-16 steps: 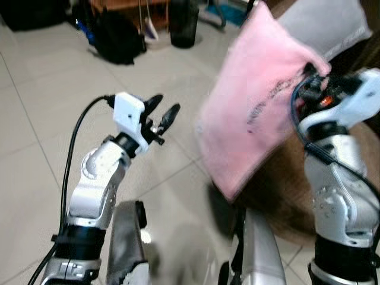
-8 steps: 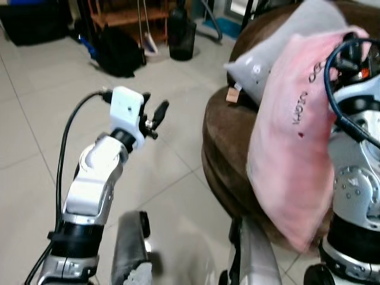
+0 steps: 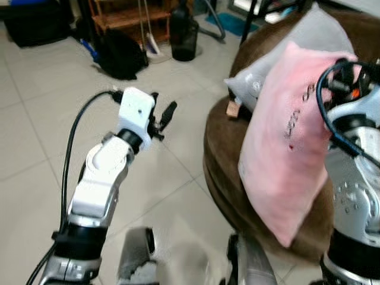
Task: Move the pillow to the sofa from floor
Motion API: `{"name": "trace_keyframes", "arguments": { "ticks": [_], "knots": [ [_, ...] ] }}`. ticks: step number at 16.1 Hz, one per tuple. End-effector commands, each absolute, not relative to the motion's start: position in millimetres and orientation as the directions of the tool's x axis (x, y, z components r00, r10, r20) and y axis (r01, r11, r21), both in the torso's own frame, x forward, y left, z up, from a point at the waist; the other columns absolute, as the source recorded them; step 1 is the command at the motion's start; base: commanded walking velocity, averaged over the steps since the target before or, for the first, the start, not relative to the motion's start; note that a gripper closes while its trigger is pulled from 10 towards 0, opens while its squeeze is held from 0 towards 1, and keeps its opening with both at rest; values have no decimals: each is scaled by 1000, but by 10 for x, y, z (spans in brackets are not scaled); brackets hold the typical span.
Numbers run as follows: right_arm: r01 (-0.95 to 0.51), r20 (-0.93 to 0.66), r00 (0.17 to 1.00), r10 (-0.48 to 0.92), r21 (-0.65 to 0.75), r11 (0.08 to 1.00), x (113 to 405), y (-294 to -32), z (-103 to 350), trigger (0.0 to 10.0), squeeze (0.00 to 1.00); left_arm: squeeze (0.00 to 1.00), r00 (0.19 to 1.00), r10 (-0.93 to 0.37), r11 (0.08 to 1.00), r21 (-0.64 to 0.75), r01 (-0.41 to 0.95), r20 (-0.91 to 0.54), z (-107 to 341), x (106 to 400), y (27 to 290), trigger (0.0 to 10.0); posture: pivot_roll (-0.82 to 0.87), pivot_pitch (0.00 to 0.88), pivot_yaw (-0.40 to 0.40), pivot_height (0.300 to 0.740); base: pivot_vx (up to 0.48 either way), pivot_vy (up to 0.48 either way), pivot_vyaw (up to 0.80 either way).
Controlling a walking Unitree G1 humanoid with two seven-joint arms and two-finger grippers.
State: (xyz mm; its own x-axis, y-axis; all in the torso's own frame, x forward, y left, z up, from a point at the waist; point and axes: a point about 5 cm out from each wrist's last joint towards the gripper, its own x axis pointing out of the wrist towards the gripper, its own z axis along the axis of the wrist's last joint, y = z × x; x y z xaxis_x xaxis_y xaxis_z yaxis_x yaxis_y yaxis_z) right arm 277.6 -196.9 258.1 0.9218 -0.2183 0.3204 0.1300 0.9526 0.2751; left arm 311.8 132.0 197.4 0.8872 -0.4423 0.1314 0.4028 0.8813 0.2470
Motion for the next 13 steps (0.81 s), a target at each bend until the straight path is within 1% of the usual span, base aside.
{"name": "trace_keyframes", "arguments": {
  "ticks": [1,2,5,6,8,11,13],
  "knots": [
    [136,364,903,-230,266,954,2698,-1967,2649,10000,0,0,879,-456,876,245,416,139,1989,3083,1286,10000,60,0,-52,670,0,0,0],
    [141,354,907,-230,260,955,2693,-1958,2609,10000,0,0,880,-454,877,242,414,138,1981,3081,1283,10000,60,0,-52,675,0,0,0],
    [173,300,921,-249,258,951,2634,-1963,2413,10000,0,0,882,-447,879,253,404,147,1936,3060,1272,10000,60,0,-53,710,0,0,0],
    [174,298,921,-250,259,950,2628,-1962,2407,10000,0,0,881,-449,879,254,404,150,1938,3056,1272,10000,60,0,-51,715,0,0,0],
    [195,294,917,-271,263,945,2606,-1981,2385,10000,0,0,888,-439,886,232,402,139,1925,3058,1298,10000,56,0,-45,740,0,0,0],
    [217,270,919,-287,261,941,2593,-2012,2335,10000,0,0,886,-438,887,236,398,152,1940,3071,1290,10000,54,0,-44,740,0,0,0],
    [205,224,941,-255,222,953,2598,-1963,2216,10000,0,0,879,-449,885,217,412,159,1947,3072,1268,10000,49,0,-40,740,0,0,0]
  ]
}}
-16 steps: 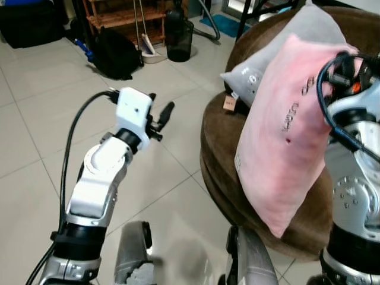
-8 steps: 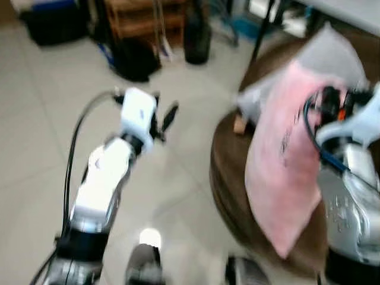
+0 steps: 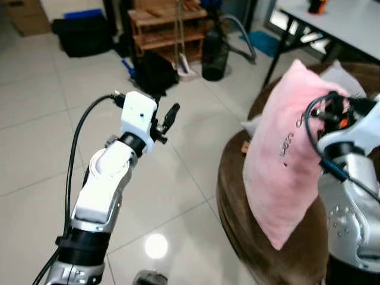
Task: Move the pillow to the sofa from floor
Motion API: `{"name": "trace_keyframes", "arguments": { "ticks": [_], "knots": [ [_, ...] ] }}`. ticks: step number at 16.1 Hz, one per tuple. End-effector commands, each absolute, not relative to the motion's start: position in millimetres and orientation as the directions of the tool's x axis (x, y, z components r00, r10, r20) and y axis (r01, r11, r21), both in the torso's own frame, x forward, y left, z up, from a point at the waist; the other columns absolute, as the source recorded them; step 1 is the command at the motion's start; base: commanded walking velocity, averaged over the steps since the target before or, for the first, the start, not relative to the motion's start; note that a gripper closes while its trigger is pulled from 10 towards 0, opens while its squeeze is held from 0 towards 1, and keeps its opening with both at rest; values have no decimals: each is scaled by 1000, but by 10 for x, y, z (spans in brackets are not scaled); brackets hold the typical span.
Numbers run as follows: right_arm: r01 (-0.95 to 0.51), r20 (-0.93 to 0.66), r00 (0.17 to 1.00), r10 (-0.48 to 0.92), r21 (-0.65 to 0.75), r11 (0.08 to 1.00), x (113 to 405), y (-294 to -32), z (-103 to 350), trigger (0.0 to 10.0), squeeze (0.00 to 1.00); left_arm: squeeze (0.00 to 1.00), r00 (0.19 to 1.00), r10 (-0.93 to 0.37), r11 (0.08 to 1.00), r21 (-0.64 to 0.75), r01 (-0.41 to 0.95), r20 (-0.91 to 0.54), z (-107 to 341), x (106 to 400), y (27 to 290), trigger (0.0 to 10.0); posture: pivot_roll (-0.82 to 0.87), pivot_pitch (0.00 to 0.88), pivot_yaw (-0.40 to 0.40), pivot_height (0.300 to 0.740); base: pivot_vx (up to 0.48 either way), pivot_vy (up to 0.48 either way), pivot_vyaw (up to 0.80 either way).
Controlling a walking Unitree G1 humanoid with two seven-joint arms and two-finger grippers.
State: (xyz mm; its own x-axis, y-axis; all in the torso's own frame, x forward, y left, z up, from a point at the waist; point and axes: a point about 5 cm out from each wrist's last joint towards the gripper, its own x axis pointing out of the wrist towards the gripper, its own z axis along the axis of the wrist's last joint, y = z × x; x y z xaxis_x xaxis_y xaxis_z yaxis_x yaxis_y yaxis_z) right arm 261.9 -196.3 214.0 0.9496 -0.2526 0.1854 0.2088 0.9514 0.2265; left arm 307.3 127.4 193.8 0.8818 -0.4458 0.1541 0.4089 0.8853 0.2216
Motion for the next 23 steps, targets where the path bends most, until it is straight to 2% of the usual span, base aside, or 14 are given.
{"name": "trace_keyframes", "arguments": {
  "ticks": [1,3,15,19,23],
  "knots": [
    [192,180,955,-235,227,955,2596,-1914,2132,10000,0,0,875,-457,880,220,420,158,1949,3073,1258,10000,50,0,-40,740,0,0,0],
    [197,161,958,-239,239,951,2597,-1903,2090,10000,0,0,873,-461,879,212,427,157,1946,3073,1261,10000,52,0,-38,740,133,0,0],
    [224,129,956,-263,255,941,2593,-1951,2000,10000,0,0,857,-500,854,234,464,124,1917,3077,1247,10000,54,18,-30,740,348,0,-800],
    [197,120,965,-233,251,948,2609,-1918,1973,10000,0,0,839,-536,834,211,509,94,1870,3036,1220,10000,64,29,-34,740,252,0,0],
    [78,109,988,-108,251,965,2659,-1802,1983,10000,0,0,763,-646,729,271,628,-29,1710,2876,1258,10000,73,74,-36,740,0,0,0]
  ]
}}
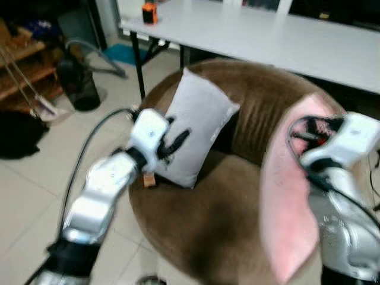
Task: Move the pillow to the sofa from floor
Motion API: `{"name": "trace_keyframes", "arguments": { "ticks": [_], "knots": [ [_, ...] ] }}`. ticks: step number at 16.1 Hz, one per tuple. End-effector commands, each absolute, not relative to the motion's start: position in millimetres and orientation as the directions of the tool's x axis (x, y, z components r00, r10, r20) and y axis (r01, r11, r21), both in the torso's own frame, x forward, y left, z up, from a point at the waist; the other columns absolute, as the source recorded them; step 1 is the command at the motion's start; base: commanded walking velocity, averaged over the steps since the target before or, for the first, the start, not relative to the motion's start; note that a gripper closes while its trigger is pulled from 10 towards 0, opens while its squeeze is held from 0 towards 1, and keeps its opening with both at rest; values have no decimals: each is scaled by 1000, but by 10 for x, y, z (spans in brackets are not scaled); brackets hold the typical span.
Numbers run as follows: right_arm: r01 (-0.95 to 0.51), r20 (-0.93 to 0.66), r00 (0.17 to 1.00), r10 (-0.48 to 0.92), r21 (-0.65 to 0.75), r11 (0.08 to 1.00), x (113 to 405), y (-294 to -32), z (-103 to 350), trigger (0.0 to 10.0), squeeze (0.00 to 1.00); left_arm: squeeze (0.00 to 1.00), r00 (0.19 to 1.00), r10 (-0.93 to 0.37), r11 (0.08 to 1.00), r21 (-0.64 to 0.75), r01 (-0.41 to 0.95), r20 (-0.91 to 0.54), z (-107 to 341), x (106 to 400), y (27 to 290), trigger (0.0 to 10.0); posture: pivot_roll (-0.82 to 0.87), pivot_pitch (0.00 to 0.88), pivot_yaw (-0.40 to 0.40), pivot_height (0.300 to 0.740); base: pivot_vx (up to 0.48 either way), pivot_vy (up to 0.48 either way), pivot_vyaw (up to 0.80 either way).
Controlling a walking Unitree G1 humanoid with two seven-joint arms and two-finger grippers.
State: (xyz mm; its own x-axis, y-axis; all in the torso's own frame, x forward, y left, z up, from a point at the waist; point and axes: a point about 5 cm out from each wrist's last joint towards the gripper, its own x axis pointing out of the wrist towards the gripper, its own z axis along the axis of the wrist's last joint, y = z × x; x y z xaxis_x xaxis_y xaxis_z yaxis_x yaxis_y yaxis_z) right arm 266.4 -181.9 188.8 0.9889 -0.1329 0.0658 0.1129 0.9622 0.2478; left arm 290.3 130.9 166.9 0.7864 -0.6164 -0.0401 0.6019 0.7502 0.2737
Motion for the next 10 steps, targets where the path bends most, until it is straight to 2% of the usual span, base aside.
{"name": "trace_keyframes", "arguments": {
  "ticks": [1,4,8,10],
  "knots": [
    [56,121,989,-90,258,964,2667,-1789,2015,10000,0,0,758,-651,722,277,634,-37,1707,2863,1280,10000,74,79,-38,740,0,0,0],
    [-73,187,982,11,331,941,2727,-1742,2226,10000,0,0,729,-679,686,280,672,-84,1724,2826,1436,10000,76,100,-40,740,0,0,0],
    [-45,142,990,-2,323,945,2974,-1746,2088,10000,0,0,672,-727,628,257,735,-144,1684,2754,1487,10000,83,116,-42,740,0,0,0],
    [-23,91,996,-4,296,955,3167,-1732,1916,10000,0,0,612,-769,576,217,788,-184,1646,2639,1478,10000,106,142,-28,740,0,0,0]
  ]
}}
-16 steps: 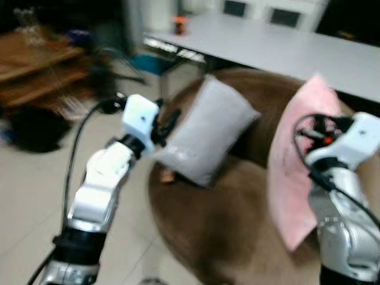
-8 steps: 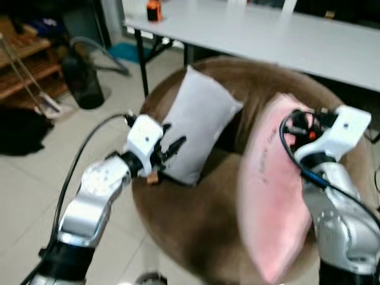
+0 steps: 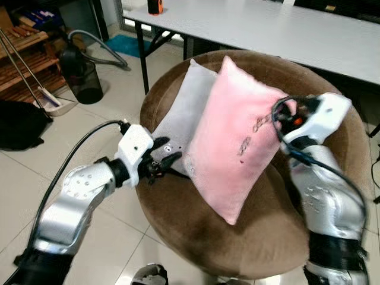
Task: Move the pillow to the sofa from floor
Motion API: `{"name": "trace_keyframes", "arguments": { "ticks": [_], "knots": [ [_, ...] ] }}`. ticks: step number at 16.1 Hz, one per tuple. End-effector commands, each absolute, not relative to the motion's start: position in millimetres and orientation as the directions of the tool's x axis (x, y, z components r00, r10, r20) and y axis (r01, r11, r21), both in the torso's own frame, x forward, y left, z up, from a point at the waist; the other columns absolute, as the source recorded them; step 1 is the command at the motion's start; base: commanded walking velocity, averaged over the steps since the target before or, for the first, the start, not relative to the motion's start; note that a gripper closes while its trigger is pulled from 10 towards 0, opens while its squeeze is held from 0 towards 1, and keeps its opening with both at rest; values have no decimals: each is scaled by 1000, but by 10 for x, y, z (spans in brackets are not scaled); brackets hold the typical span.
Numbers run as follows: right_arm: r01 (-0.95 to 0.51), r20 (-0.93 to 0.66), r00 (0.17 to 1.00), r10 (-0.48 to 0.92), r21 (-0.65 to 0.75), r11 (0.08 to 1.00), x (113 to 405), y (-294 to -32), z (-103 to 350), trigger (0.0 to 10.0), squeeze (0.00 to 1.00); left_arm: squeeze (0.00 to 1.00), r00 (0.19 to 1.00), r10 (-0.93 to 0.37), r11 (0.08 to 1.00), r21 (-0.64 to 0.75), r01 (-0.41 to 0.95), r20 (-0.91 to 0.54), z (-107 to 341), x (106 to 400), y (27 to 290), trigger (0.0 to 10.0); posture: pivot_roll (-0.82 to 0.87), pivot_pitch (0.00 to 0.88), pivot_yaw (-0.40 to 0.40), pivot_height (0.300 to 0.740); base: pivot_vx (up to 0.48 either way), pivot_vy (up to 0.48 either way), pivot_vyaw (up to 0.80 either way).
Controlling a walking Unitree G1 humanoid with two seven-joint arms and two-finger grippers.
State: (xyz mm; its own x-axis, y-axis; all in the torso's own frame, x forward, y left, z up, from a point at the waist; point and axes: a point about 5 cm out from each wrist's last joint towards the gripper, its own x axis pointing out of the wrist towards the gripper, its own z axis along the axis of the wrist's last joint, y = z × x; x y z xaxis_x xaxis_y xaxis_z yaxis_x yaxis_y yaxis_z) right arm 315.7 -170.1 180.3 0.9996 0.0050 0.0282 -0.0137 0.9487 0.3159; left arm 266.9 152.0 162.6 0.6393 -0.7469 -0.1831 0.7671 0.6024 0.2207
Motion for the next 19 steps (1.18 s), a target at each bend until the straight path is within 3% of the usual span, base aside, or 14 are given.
{"name": "trace_keyframes", "arguments": {
  "ticks": [1,4,5,6,7,9,12,13,14,15,17,18,19],
  "knots": [
    [0,55,998,-16,266,964,3247,-1743,1812,10000,0,0,591,-780,555,209,805,-204,1628,2594,1485,10000,114,146,-21,740,0,0,0],
    [193,-37,981,-191,79,978,3451,-2009,1389,10000,0,0,587,-778,545,224,808,-224,1636,2619,1519,10000,137,146,-12,740,0,0,0],
    [265,-58,964,-261,98,959,3469,-2144,1311,10000,0,0,597,-772,553,233,800,-217,1662,2645,1527,10000,141,140,-12,740,0,0,0],
    [310,-68,950,-304,100,945,3471,-2221,1281,10000,1000,0,603,-769,558,235,796,-213,1675,2655,1531,10000,143,133,-11,740,0,0,0],
    [314,-63,949,-308,170,934,3486,-2279,1257,10000,1000,0,607,-766,563,237,792,-211,1688,2666,1536,10000,145,128,-9,740,0,0,0],
    [405,-23,914,-405,113,907,3515,-2479,1250,10000,1000,0,623,-757,579,241,779,-196,1693,2692,1522,10000,143,117,-10,740,0,0,0],
    [451,25,889,-458,136,882,3535,-2668,1385,10000,1000,0,663,-729,619,250,744,-170,1679,2743,1498,10000,134,97,-19,740,0,0,0],
    [425,62,898,-436,137,895,3550,-2685,1471,10000,537,0,691,-705,649,248,719,-160,1653,2772,1494,10000,129,89,-25,740,0,0,0],
    [363,93,921,-379,152,919,3547,-2631,1542,10000,0,0,751,-647,719,221,659,-134,1596,2812,1516,10000,122,80,-32,740,0,0,0],
    [293,131,941,-313,152,944,3496,-2535,1579,10000,0,0,802,-586,778,195,597,-116,1523,2821,1523,10000,116,71,-39,740,0,0,0],
    [249,107,959,-263,128,960,3299,-2395,1484,10000,0,0,814,-557,805,137,578,-162,1335,2744,1481,10000,96,59,-55,740,0,0,0],
    [240,50,968,-245,94,966,2911,-2247,1290,10000,0,0,814,-539,798,178,576,-215,1136,2625,1449,10000,74,51,-69,740,0,0,-800],
    [234,32,971,-238,84,969,2791,-2209,1235,10000,0,0,819,-527,802,185,567,-228,1082,2601,1441,10000,70,46,-70,740,0,0,-800]
  ]
}}
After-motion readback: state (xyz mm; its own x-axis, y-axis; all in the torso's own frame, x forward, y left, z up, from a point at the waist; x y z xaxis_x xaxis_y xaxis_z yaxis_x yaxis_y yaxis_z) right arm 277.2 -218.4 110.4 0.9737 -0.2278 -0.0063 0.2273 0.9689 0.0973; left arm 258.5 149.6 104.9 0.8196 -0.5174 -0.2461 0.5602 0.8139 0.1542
